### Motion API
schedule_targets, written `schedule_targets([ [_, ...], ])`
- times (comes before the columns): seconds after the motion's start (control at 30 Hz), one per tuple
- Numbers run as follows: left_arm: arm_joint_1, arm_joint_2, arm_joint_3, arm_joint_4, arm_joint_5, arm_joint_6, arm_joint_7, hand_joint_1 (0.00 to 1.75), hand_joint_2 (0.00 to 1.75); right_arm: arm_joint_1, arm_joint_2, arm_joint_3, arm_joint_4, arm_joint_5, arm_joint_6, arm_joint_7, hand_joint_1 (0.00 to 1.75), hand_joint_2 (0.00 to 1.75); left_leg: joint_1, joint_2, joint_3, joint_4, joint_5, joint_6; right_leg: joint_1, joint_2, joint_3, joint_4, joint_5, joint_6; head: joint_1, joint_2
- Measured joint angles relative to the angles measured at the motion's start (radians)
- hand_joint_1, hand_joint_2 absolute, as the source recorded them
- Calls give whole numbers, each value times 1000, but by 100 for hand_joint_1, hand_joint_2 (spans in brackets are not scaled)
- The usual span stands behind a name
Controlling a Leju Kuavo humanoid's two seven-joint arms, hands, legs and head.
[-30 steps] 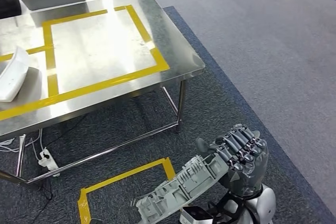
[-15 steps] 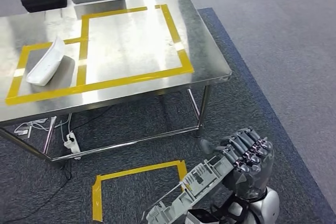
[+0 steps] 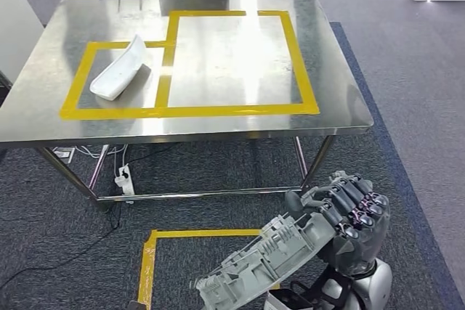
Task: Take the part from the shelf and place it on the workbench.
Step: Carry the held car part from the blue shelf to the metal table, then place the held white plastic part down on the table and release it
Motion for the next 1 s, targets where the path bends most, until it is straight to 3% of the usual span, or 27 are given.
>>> schedule_targets([
  [0.03, 0, 0, 0, 0, 1, -1, 1, 0, 175, -5, -1, 2, 5, 2, 0, 0, 175, 175, 0, -6, 3, 0, -2, 0, 0, 1, -5, -9, 25, 0, 0, 0],
  [0.07, 1, 0, 1, 0, 2, -2, 2, 0, 175, -11, -1, 4, 10, 3, 0, 0, 175, 175, 0, -11, 8, 0, -5, -1, -1, 1, 9, -58, 68, -2, 0, 0],
  [0.13, 1, 0, 2, 0, 3, -2, 3, 0, 175, -24, -2, 7, 19, 2, 0, 0, 175, 175, -1, -20, 16, 2, -12, -8, -1, 2, 60, -189, 139, -4, 0, 0],
  [0.17, 0, 1, 2, 0, 3, -2, 3, 0, 175, -32, -2, 8, 24, 1, 0, 0, 175, 175, -3, -23, 16, 4, -14, -13, 0, 3, 82, -235, 154, -8, -1, 0],
  [0.33, 0, 4, 5, 0, 4, -2, -6, 0, 175, -51, -3, 14, 48, 2, 0, 0, 175, 175, -2, -25, 6, 26, -30, -34, 0, 5, 105, -269, 147, -34, -6, 0],
  [0.4, 0, 4, 7, 0, 4, -1, -12, 0, 175, -57, -3, 15, 54, 1, 0, 0, 175, 175, 2, -24, -33, 113, -74, -46, -3, 1, 113, -271, 144, -44, -8, 0],
  [0.47, 0, 4, 9, 0, 4, -1, -13, 0, 175, -60, -3, 16, 59, -1, 0, 0, 175, 175, 5, -23, -103, 247, -123, -53, -3, -2, 121, -271, 137, -49, -9, 0],
  [0.5, 1, 5, 10, 0, 4, 0, -13, 0, 175, -61, -3, 17, 62, -2, 0, 0, 175, 175, 7, -23, -129, 291, -128, -54, -3, -2, 125, -271, 133, -50, -9, 0],
  [0.53, 2, 5, 11, 0, 4, 0, -14, 0, 175, -62, -3, 18, 65, -2, 0, 0, 175, 175, 7, -23, -139, 296, -111, -54, -3, -1, 131, -271, 128, -49, -9, 0],
  [0.6, 2, 7, 12, 0, 4, -1, -18, 0, 175, -65, -3, 21, 71, -2, 0, 0, 175, 175, 8, -23, -104, 195, -28, -48, -3, 0, 149, -271, 114, -45, -9, 0],
  [0.67, 1, 8, 14, 0, 4, -1, -23, 0, 175, -68, -3, 22, 75, -3, 0, 0, 175, 175, 4, -21, -53, 77, 18, -38, -1, 0, 159, -272, 98, -35, -10, 0],
  [0.8, 3, 8, 19, 0, 5, -3, -29, 0, 175, -74, -3, 22, 81, -3, 0, 0, 175, 175, 0, -20, -20, 15, 1, -19, 0, -3, 173, -280, 95, -11, -10, 0],
  [0.87, 4, 6, 20, 0, 6, -5, -29, 0, 175, -80, -3, 22, 85, -2, 0, 0, 175, 175, 5, -21, -6, 5, -1, -10, -1, -1, 155, -241, 85, -2, -7, 0],
  [1.0, 3, 4, 20, 0, 3, -7, -27, 0, 175, -89, -5, 20, 91, 11, 0, 0, 175, 175, 3, -22, 14, 3, -21, 1, -1, 1, -3, -19, 18, 5, 0, 0],
])
